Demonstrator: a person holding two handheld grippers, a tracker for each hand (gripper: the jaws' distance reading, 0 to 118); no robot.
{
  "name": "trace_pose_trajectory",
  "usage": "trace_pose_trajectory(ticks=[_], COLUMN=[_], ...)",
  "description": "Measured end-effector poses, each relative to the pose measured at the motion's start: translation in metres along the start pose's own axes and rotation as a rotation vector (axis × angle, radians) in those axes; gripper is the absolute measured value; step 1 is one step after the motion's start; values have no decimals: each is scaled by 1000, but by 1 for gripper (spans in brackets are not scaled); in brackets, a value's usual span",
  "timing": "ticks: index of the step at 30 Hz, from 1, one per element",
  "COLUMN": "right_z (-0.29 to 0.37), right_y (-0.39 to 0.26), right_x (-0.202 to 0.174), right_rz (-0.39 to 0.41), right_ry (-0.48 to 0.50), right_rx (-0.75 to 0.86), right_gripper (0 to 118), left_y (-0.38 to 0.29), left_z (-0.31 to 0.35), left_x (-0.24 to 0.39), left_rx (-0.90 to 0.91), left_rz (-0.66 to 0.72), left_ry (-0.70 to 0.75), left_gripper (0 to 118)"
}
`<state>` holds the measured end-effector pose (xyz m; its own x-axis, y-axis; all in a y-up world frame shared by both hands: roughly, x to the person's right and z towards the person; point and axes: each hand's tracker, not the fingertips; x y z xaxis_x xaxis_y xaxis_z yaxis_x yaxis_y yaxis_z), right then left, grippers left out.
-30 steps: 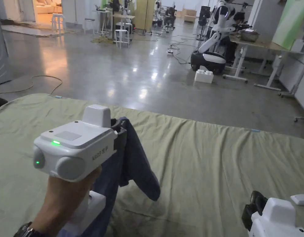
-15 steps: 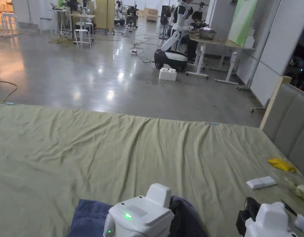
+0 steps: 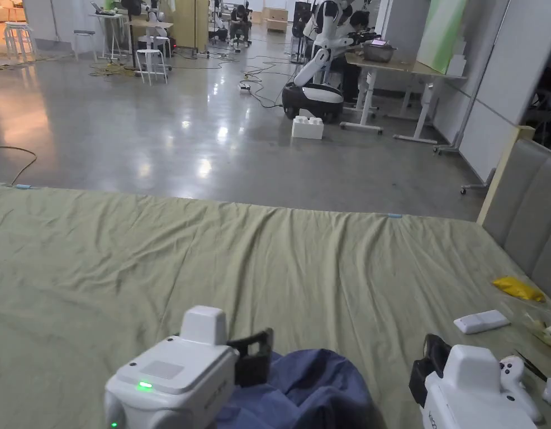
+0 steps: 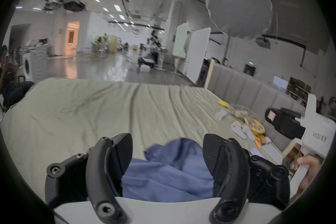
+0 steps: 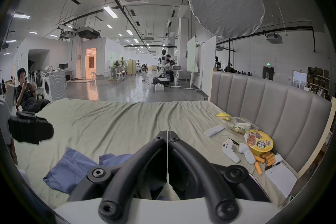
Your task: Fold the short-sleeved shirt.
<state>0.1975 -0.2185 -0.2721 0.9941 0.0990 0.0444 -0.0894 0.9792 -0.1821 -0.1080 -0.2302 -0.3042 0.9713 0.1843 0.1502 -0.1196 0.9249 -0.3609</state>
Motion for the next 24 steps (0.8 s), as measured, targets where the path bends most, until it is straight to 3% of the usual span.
trace_pose_trajectory(ticks=[2, 3, 4, 11, 13, 18, 24], right_z=[-2, -2, -3, 0, 0, -4, -11], right_y=[6, 9, 11, 26, 26, 25, 15], right_x=[-8, -12, -15, -38, -43, -49, -46], right_rz=[1, 0, -6, 9, 25, 20, 39], right_ry=[12, 20, 26, 40, 46, 68, 79], right_rx=[14, 27, 34, 112, 124, 109, 78], right_gripper=[1, 1, 1, 1, 1, 1, 1], left_y=[10, 14, 17, 28, 24, 9, -15], left_z=[11, 17, 22, 55, 60, 55, 3], left_x=[-17, -24, -31, -64, -70, -95, -147], left_rx=[67, 86, 101, 176, 167, 35, -202], left_rz=[1, -7, -15, -67, -69, 30, 114], left_ry=[68, 97, 126, 333, 320, 329, 283], left_gripper=[42, 19, 15, 3, 3, 3, 3])
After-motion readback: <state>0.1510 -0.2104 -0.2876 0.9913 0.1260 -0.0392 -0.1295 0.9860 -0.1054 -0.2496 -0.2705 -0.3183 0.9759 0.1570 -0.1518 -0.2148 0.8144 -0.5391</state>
